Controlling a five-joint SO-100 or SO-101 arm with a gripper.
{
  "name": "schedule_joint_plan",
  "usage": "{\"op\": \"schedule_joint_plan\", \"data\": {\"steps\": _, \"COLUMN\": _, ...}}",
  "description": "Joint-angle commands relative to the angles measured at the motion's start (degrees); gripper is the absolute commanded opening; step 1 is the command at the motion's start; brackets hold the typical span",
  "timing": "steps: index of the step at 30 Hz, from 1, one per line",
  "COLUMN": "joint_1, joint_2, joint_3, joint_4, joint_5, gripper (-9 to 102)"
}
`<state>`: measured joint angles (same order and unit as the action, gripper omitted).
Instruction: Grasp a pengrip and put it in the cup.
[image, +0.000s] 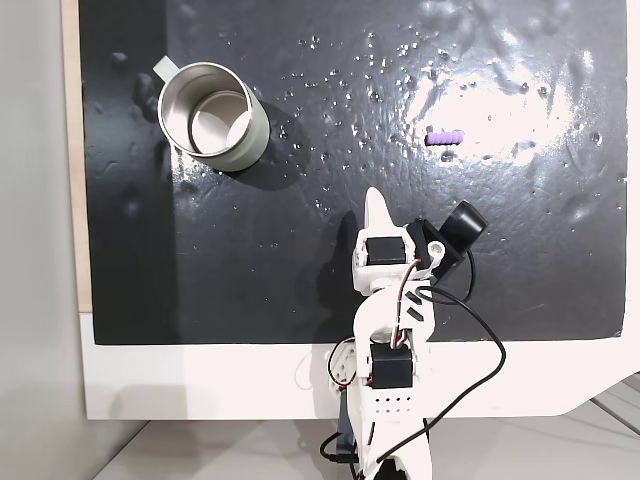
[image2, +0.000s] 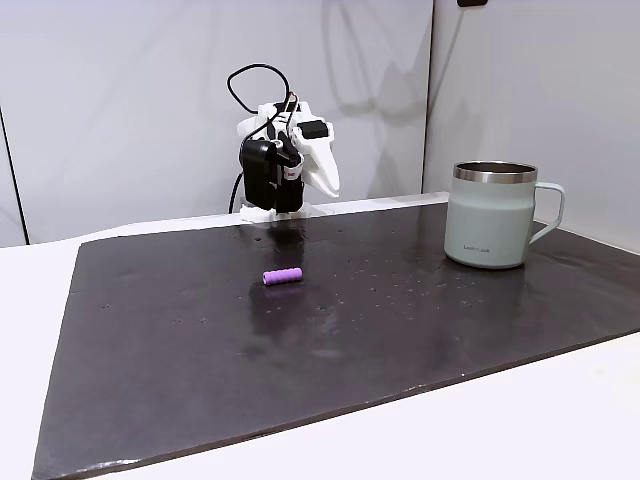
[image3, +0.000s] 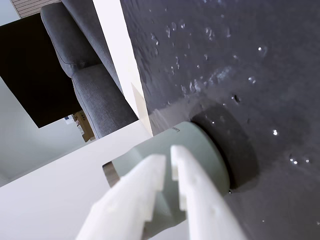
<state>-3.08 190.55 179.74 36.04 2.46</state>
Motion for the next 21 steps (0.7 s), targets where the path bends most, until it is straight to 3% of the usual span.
{"op": "schedule_joint_plan", "data": {"steps": 1, "joint_1": -1.1, "joint_2": 0.6, "joint_3": 3.0, "joint_4": 0.4, "joint_5": -1.0, "gripper": 0}}
{"op": "schedule_joint_plan", "data": {"steps": 16, "joint_1": -0.9, "joint_2": 0.7, "joint_3": 0.0, "joint_4": -0.8, "joint_5": -1.9, "gripper": 0}}
{"op": "schedule_joint_plan", "data": {"steps": 21, "joint_1": -1.8, "joint_2": -2.6, "joint_3": -12.1, "joint_4": 6.1, "joint_5": -2.8, "gripper": 0}}
